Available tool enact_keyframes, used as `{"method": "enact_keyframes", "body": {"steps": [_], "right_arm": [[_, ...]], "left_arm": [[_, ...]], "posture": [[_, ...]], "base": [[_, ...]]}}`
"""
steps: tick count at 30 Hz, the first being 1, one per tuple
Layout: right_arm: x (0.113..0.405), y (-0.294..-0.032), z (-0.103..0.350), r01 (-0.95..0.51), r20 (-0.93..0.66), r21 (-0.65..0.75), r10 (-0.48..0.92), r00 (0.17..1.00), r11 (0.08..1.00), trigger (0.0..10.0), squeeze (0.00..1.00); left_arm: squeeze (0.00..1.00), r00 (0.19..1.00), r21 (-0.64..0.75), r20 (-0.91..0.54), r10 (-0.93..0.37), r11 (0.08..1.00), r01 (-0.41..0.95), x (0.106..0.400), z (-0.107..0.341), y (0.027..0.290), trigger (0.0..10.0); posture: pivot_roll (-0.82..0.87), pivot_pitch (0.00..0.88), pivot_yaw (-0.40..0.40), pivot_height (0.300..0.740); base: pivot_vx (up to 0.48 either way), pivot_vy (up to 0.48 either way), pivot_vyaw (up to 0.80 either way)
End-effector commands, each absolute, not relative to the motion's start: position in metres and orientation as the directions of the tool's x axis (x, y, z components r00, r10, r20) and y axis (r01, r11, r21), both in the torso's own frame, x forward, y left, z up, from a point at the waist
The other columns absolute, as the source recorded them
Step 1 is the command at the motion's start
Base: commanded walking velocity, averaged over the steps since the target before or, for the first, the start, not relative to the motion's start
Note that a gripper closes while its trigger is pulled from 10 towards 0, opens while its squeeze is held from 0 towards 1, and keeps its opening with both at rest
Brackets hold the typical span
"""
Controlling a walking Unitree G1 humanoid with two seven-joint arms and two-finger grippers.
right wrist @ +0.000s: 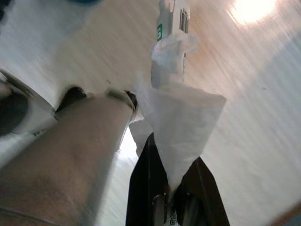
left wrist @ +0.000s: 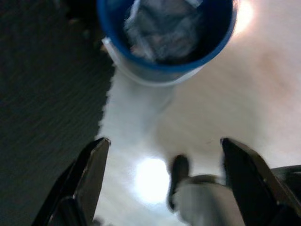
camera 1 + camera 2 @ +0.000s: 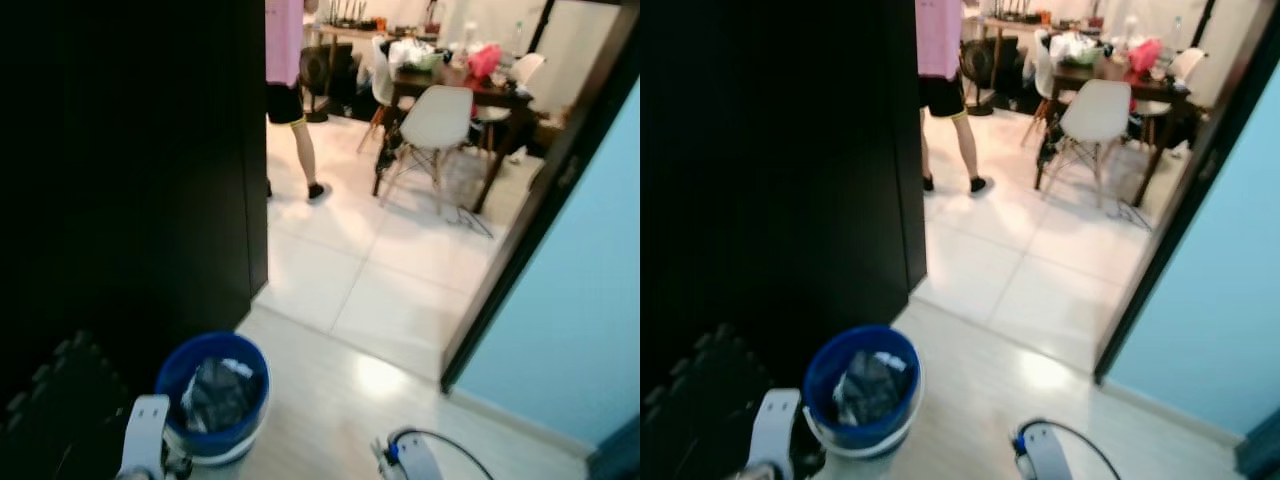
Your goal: Clean up the room
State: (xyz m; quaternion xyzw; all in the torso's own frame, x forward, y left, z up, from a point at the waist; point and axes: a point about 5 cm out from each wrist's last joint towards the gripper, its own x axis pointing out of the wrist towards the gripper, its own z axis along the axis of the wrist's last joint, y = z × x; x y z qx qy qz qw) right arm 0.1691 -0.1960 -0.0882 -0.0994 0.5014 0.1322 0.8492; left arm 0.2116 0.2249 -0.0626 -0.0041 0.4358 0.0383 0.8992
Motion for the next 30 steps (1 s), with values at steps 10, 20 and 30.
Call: {"method": "enact_keyframes", "body": {"steps": [10,20,30], "right_arm": [[0.191,-0.191,-0.078,-0.357,-0.841,-0.051,0.152,0.519,0.933,10.0,0.0],[0.217,-0.193,-0.063,-0.389,-0.795,-0.104,0.159,0.586,0.915,10.0,0.0],[0.265,-0.185,-0.032,-0.415,-0.721,-0.264,0.107,0.684,0.871,10.0,0.0]], "left_arm": [[0.0,0.587,0.055,-0.805,0.085,0.996,-0.069,0.204,-0.066,0.229,10.0],[0.0,0.578,0.063,-0.81,0.1,0.995,-0.083,0.203,-0.067,0.23,10.0],[0.0,0.581,0.032,-0.811,0.062,0.998,-0.062,0.204,-0.067,0.228,10.0]], "posture": [[0.11,0.0,-0.074,0.73],[0.11,0.0,-0.078,0.73],[0.12,0.0,-0.076,0.73]], "base": [[0.256,0.0,0.76],[0.0,0.0,0.76],[0.0,-0.213,0.38]]}}
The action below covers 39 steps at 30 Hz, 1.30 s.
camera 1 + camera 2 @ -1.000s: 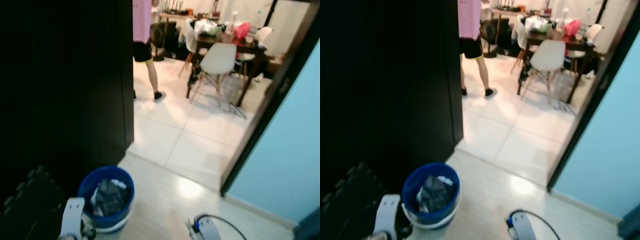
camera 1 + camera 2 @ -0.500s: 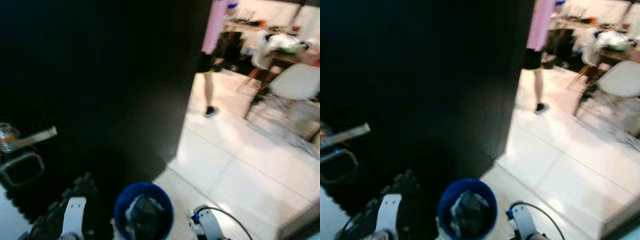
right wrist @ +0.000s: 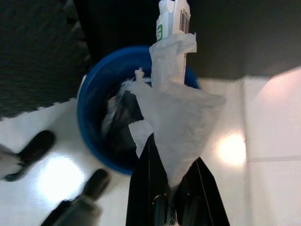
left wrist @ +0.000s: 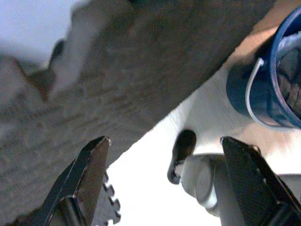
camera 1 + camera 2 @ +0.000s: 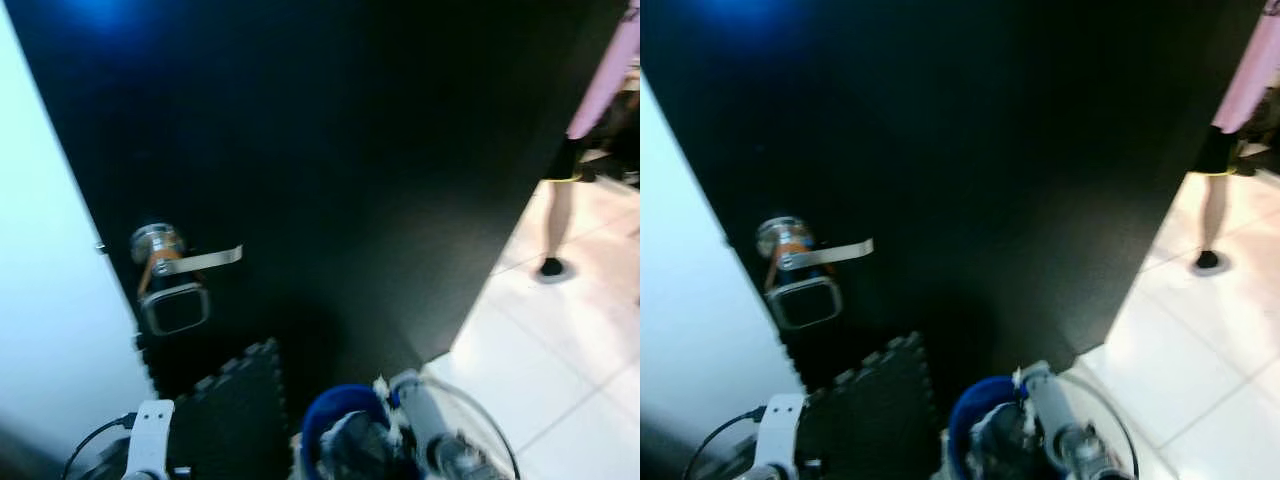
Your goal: Clean up the room
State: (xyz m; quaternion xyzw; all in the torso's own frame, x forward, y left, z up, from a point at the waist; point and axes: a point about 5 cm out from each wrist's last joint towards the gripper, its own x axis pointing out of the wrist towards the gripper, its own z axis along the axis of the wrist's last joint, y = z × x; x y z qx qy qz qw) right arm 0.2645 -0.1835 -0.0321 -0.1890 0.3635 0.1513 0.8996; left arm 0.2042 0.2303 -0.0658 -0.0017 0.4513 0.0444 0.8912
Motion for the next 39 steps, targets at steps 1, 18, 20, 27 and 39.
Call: {"method": "enact_keyframes", "body": {"steps": [1,18,20,27,39], "right_arm": [[0.265,-0.185,-0.032,-0.415,-0.721,-0.264,0.107,0.684,0.871,10.0,0.0],[0.298,-0.13,-0.008,-0.537,-0.68,-0.346,0.188,0.708,0.769,10.0,0.0],[0.295,-0.125,-0.011,-0.553,-0.692,-0.331,0.201,0.693,0.765,10.0,0.0],[0.278,-0.108,-0.026,-0.563,-0.747,-0.212,0.239,0.621,0.799,10.0,0.52],[0.281,-0.101,-0.022,-0.521,-0.728,-0.206,0.226,0.647,0.828,10.0,1.0]], "left_arm": [[0.0,0.581,0.032,-0.811,0.062,0.998,-0.062,0.204,-0.067,0.228,10.0],[0.0,0.628,0.007,-0.773,0.087,0.992,-0.128,0.198,-0.068,0.23,10.0],[0.0,0.628,0.01,-0.773,0.089,0.992,-0.129,0.197,-0.068,0.231,10.0],[0.0,0.614,0.035,-0.783,0.097,0.993,-0.112,0.185,-0.072,0.238,10.0],[0.0,0.628,0.044,-0.773,0.09,0.995,-0.088,0.181,-0.072,0.242,10.0]], "posture": [[0.12,0.0,-0.076,0.73],[0.21,0.042,-0.085,0.73],[0.22,0.061,-0.083,0.73],[0.25,0.118,-0.068,0.73],[0.25,0.135,-0.054,0.73]], "base": [[0.0,-0.446,0.0],[0.0,-0.026,0.0],[0.0,0.0,0.0],[0.0,0.0,0.0],[0.0,0.0,0.0]]}}
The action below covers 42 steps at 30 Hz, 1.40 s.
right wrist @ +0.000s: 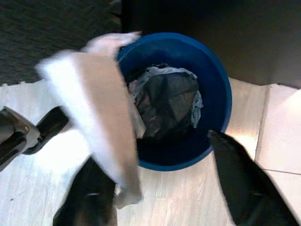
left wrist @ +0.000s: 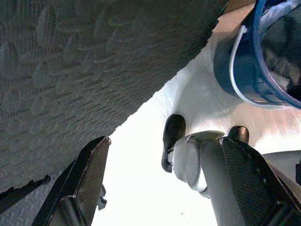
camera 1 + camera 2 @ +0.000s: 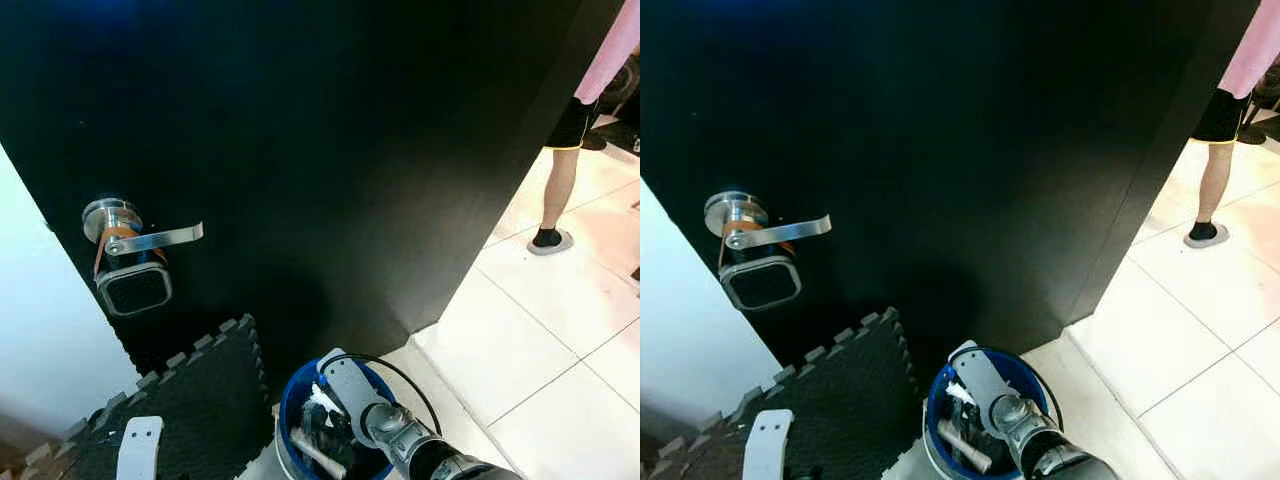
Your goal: Clean up the room
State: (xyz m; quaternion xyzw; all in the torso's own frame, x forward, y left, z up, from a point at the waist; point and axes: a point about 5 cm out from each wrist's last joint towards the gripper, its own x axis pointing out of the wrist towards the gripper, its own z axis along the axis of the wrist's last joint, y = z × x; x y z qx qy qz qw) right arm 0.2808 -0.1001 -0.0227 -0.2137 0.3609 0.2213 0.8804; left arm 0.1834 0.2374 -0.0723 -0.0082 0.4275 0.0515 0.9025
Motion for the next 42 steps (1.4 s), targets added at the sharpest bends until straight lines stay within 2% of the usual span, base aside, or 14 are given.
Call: {"method": "enact_keyframes", "body": {"steps": [1,8,13,14,16,17,23,25,26,28,29,30,38,42], "right_arm": [[0.283,-0.102,-0.021,-0.513,-0.721,-0.206,0.225,0.655,0.833,10.0,1.0],[0.297,-0.116,-0.009,-0.432,-0.662,-0.245,0.176,0.728,0.868,10.0,1.0],[0.296,-0.123,-0.011,-0.419,-0.665,-0.248,0.161,0.729,0.874,10.0,1.0],[0.294,-0.126,-0.012,-0.418,-0.67,-0.256,0.152,0.726,0.871,10.0,0.39],[0.294,-0.127,-0.013,-0.417,-0.672,-0.257,0.149,0.725,0.872,10.0,0.39],[0.294,-0.128,-0.013,-0.413,-0.672,-0.259,0.144,0.726,0.873,10.0,0.0],[0.3,-0.132,-0.007,-0.348,-0.636,-0.199,0.149,0.757,0.916,10.0,0.0],[0.319,-0.129,0.016,-0.285,-0.513,0.03,0.259,0.818,0.958,10.0,0.0],[0.319,-0.129,0.016,-0.285,-0.513,0.03,0.259,0.818,0.958,10.0,0.0],[0.337,-0.133,0.044,-0.255,-0.331,0.234,0.323,0.887,0.938,10.0,0.0],[0.337,-0.133,0.044,-0.255,-0.331,0.234,0.323,0.887,0.938,10.0,0.0],[0.345,-0.139,0.061,-0.257,-0.212,0.279,0.321,0.923,0.925,10.0,0.0],[0.344,-0.147,0.068,-0.253,-0.135,0.207,0.284,0.949,0.945,10.0,0.0],[0.333,-0.139,0.054,-0.315,-0.164,0.222,0.354,0.921,0.923,10.0,0.0]], "left_arm": [[0.0,0.63,0.044,-0.771,0.089,0.995,-0.086,0.181,-0.072,0.242,10.0],[0.0,0.638,0.041,-0.766,0.079,0.996,-0.074,0.188,-0.069,0.24,10.0],[0.0,0.639,0.04,-0.765,0.075,0.997,-0.069,0.19,-0.069,0.239,10.0],[0.0,0.641,0.039,-0.764,0.075,0.997,-0.069,0.191,-0.068,0.238,10.0],[0.0,0.641,0.039,-0.764,0.074,0.997,-0.069,0.192,-0.068,0.238,10.0],[0.0,0.642,0.038,-0.763,0.074,0.997,-0.069,0.193,-0.068,0.237,10.0],[0.0,0.644,0.036,-0.761,0.075,0.997,-0.073,0.194,-0.067,0.237,10.0],[0.0,0.645,0.035,-0.761,0.074,0.997,-0.073,0.195,-0.067,0.236,10.0],[0.0,0.645,0.035,-0.761,0.074,0.997,-0.073,0.195,-0.067,0.236,10.0],[0.0,0.645,0.033,-0.761,0.072,0.997,-0.072,0.196,-0.067,0.236,10.0],[0.0,0.645,0.033,-0.761,0.072,0.997,-0.072,0.196,-0.067,0.236,10.0],[0.0,0.643,0.033,-0.763,0.068,0.997,-0.066,0.197,-0.066,0.236,10.0],[0.0,0.636,0.034,-0.77,0.057,0.998,-0.049,0.199,-0.066,0.235,10.0],[0.0,0.637,0.025,-0.769,0.054,0.998,-0.053,0.2,-0.065,0.234,10.0]], "posture": [[0.25,0.132,-0.053,0.73],[0.22,0.107,-0.044,0.73],[0.21,0.1,-0.044,0.73],[0.21,0.092,-0.045,0.73],[0.21,0.092,-0.045,0.73],[0.21,0.09,-0.046,0.73],[0.21,0.082,-0.045,0.73],[0.19,0.077,-0.035,0.73],[0.19,0.077,-0.035,0.73],[0.18,0.074,-0.032,0.73],[0.18,0.074,-0.032,0.73],[0.15,0.067,-0.021,0.73],[0.13,0.052,-0.019,0.73],[0.13,0.049,-0.022,0.73]], "base": [[0.0,0.0,0.0],[0.0,0.0,0.0],[0.0,0.0,0.0],[0.0,0.0,0.0],[0.0,0.0,0.0],[0.0,0.0,0.0],[0.0,0.0,0.0],[0.0,0.0,0.0],[0.0,0.0,0.0],[0.0,0.0,0.0],[0.0,0.0,0.0],[0.0,0.0,0.0],[0.0,0.0,0.0],[0.0,0.0,0.0]]}}
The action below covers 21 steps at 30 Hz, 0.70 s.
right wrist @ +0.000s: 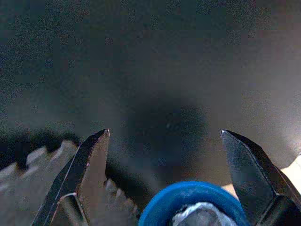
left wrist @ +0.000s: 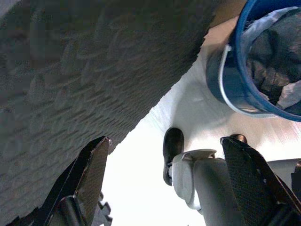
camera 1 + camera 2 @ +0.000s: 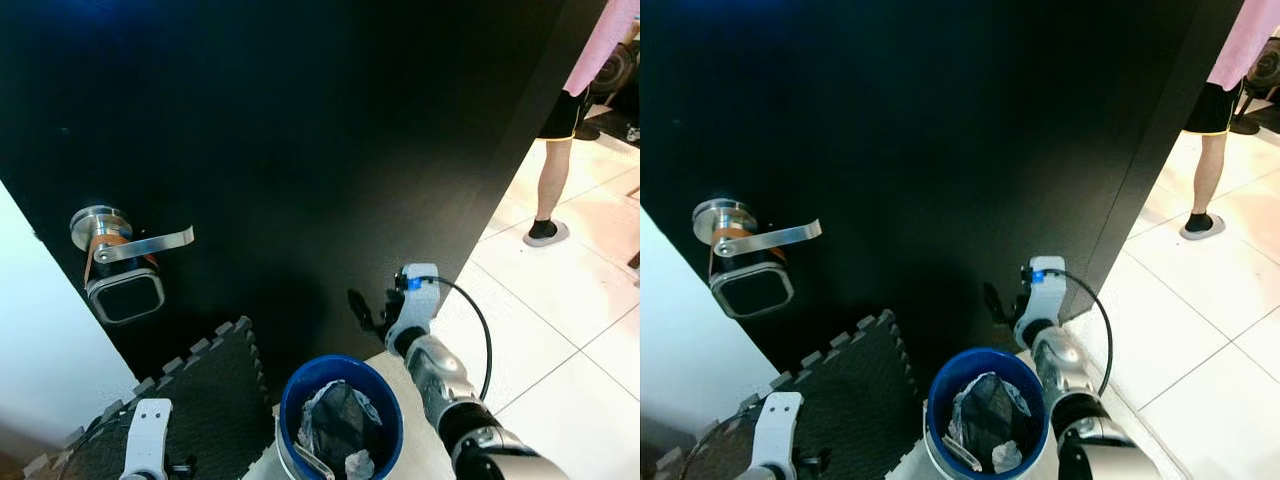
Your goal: Clean up the room
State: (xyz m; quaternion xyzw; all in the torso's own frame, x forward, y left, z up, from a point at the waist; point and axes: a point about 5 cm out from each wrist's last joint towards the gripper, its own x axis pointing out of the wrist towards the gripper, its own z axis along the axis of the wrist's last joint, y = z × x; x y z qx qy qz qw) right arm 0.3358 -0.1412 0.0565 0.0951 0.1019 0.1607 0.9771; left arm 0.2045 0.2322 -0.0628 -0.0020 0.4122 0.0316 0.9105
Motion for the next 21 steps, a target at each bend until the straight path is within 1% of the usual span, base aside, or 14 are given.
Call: {"method": "enact_keyframes", "body": {"steps": [1,3,5,8,9,11,12,13,15,16,17,18,20,21], "right_arm": [[0.327,-0.136,0.045,-0.328,-0.212,0.214,0.372,0.904,0.92,10.0,0.0],[0.323,-0.135,0.039,-0.335,-0.245,0.207,0.38,0.892,0.919,10.0,0.0],[0.311,-0.14,0.019,-0.281,-0.352,0.18,0.328,0.876,0.943,10.0,0.0],[0.277,-0.163,-0.02,-0.131,-0.553,0.135,0.184,0.812,0.982,10.0,0.0],[0.277,-0.163,-0.02,-0.131,-0.553,0.135,0.184,0.812,0.982,10.0,0.0],[0.25,-0.177,-0.043,-0.056,-0.654,0.096,0.105,0.749,0.994,10.0,0.0],[0.25,-0.177,-0.043,-0.056,-0.654,0.096,0.105,0.749,0.994,10.0,0.0],[0.234,-0.183,-0.054,-0.028,-0.705,0.07,0.069,0.706,0.997,10.0,0.0],[0.234,-0.183,-0.054,-0.028,-0.705,0.07,0.069,0.706,0.997,10.0,0.0],[0.22,-0.189,-0.063,-0.008,-0.747,0.05,0.043,0.664,0.999,10.0,0.0],[0.22,-0.189,-0.063,-0.008,-0.747,0.05,0.043,0.664,0.999,10.0,0.0],[0.203,-0.195,-0.072,0.019,-0.788,0.033,0.014,0.615,0.999,10.0,0.0],[0.203,-0.195,-0.072,0.019,-0.788,0.033,0.014,0.615,0.999,10.0,0.0],[0.184,-0.201,-0.082,0.022,-0.831,0.006,-0.007,0.556,1.0,10.0,0.0]], "left_arm": [[0.0,0.633,0.026,-0.772,0.056,0.998,-0.057,0.2,-0.066,0.234,10.0],[0.0,0.631,0.026,-0.774,0.058,0.998,-0.059,0.2,-0.066,0.234,10.0],[0.0,0.617,0.035,-0.784,0.064,0.998,-0.058,0.2,-0.066,0.233,10.0],[0.0,0.583,0.05,-0.808,0.081,0.996,-0.07,0.199,-0.068,0.232,10.0],[0.0,0.583,0.05,-0.808,0.081,0.996,-0.07,0.199,-0.068,0.232,10.0],[0.0,0.561,0.056,-0.823,0.09,0.995,-0.077,0.198,-0.069,0.231,10.0],[0.0,0.561,0.056,-0.823,0.09,0.995,-0.077,0.198,-0.069,0.231,10.0],[0.0,0.556,0.057,-0.827,0.09,0.995,-0.076,0.198,-0.07,0.231,10.0],[0.0,0.556,0.057,-0.827,0.09,0.995,-0.076,0.198,-0.07,0.231,10.0],[0.0,0.554,0.056,-0.828,0.088,0.996,-0.074,0.198,-0.07,0.23,10.0],[0.0,0.554,0.056,-0.828,0.088,0.996,-0.074,0.198,-0.07,0.23,10.0],[0.0,0.553,0.056,-0.829,0.087,0.996,-0.073,0.199,-0.07,0.229,10.0],[0.0,0.553,0.056,-0.829,0.087,0.996,-0.073,0.199,-0.07,0.229,10.0],[0.0,0.552,0.057,-0.83,0.086,0.996,-0.068,0.199,-0.07,0.228,10.0]], "posture": [[0.12,0.041,-0.027,0.73],[0.12,0.041,-0.027,0.73],[0.11,0.034,-0.029,0.73],[0.1,0.023,-0.037,0.73],[0.1,0.023,-0.037,0.73],[0.09,0.019,-0.036,0.73],[0.09,0.019,-0.036,0.73],[0.09,0.019,-0.039,0.73],[0.09,0.019,-0.039,0.73],[0.09,0.017,-0.042,0.73],[0.09,0.017,-0.042,0.73],[0.09,0.016,-0.048,0.73],[0.09,0.016,-0.048,0.73],[0.09,0.015,-0.049,0.73]], "base": [[0.0,0.0,-0.48],[0.0,0.0,-0.48],[0.0,0.0,-0.66],[0.0,0.0,-0.65],[0.0,0.0,-0.64],[0.0,0.0,-0.59],[0.0,0.0,-0.59],[-0.352,0.0,0.0],[-0.352,0.0,0.0],[-0.412,0.0,0.0],[-0.412,0.0,0.0],[-0.48,0.0,0.0],[-0.48,0.0,0.0],[-0.48,0.0,0.0]]}}
